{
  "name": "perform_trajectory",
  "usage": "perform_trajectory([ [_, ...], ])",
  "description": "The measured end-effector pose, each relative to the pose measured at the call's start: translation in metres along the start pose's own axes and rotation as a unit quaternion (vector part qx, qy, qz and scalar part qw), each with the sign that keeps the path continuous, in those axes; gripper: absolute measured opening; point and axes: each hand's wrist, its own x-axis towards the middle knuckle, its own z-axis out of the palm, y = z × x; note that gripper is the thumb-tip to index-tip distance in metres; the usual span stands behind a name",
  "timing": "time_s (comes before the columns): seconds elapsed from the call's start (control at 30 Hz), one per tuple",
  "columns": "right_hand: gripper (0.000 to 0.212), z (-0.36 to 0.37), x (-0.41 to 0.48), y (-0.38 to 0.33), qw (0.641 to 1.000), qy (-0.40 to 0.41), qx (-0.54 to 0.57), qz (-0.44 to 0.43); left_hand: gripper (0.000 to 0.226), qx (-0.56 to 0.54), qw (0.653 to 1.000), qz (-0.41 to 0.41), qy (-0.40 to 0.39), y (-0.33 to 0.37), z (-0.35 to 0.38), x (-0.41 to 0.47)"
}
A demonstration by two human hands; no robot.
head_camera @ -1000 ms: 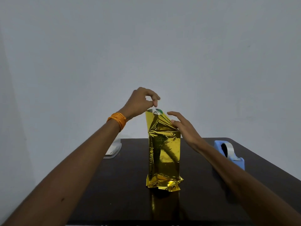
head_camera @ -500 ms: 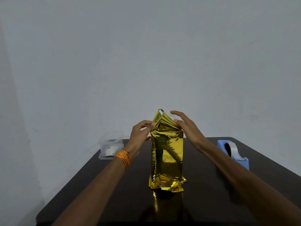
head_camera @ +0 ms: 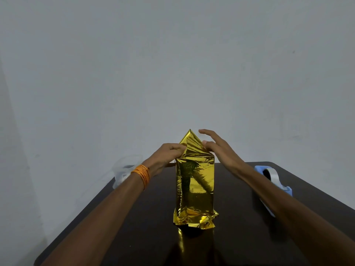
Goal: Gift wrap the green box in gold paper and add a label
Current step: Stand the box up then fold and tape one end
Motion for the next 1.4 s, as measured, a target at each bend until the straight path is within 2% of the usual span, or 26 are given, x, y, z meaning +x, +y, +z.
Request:
perform_trajectory([
  [0.1, 0.049, -0.003, -0.004, -0.010, 1.000, -0.004, -0.010, -0.007, 0.028, -0.006, 1.000, -0.001, 0.003, 0.001, 0.000, -0.001],
  [0.2, 0.047, -0.003, -0.009, -0.014, 0.999, 0.026, 0.009, -0.021, 0.027, 0.003, 1.000, -0.004, -0.007, 0.004, 0.001, 0.000],
  [0.37, 0.059, -0.001, -0.016, -0.006, 0.998, 0.021, -0.027, -0.044, 0.021, 0.017, 1.000, -0.019, -0.015, 0.010, 0.000, 0.000],
  [0.5, 0.059, -0.003, -0.024, -0.003, 0.997, 0.028, -0.021, -0.072, 0.024, 0.045, 0.999, -0.016, -0.007, 0.017, 0.004, -0.001],
  [0.6, 0.061, -0.004, -0.029, -0.003, 0.995, 0.048, -0.028, -0.087, 0.015, 0.051, 0.999, -0.009, -0.015, 0.025, 0.006, -0.004],
  [0.83, 0.059, 0.004, -0.032, -0.002, 0.994, 0.048, -0.045, -0.082, 0.014, 0.068, 0.997, -0.034, -0.017, 0.026, 0.003, -0.003],
  [0.93, 0.051, 0.005, -0.032, -0.003, 0.991, 0.069, -0.044, -0.106, 0.021, 0.090, 0.996, -0.020, -0.011, 0.025, 0.004, -0.005],
  [1.07, 0.020, -0.006, -0.028, -0.011, 0.982, 0.153, -0.007, -0.110, 0.031, 0.115, 0.993, 0.004, -0.011, 0.024, 0.006, -0.008],
  [1.13, 0.007, -0.015, -0.021, -0.016, 0.983, 0.162, 0.000, -0.090, 0.030, 0.129, 0.991, 0.016, -0.017, 0.024, 0.007, -0.008],
  [1.27, 0.010, -0.028, -0.001, -0.025, 0.993, 0.114, 0.003, -0.037, 0.026, 0.131, 0.990, 0.040, -0.014, 0.021, 0.006, -0.008],
  [1.4, 0.008, -0.037, 0.018, -0.030, 1.000, 0.018, -0.020, 0.012, 0.027, 0.131, 0.990, 0.055, -0.026, 0.017, 0.005, -0.006],
])
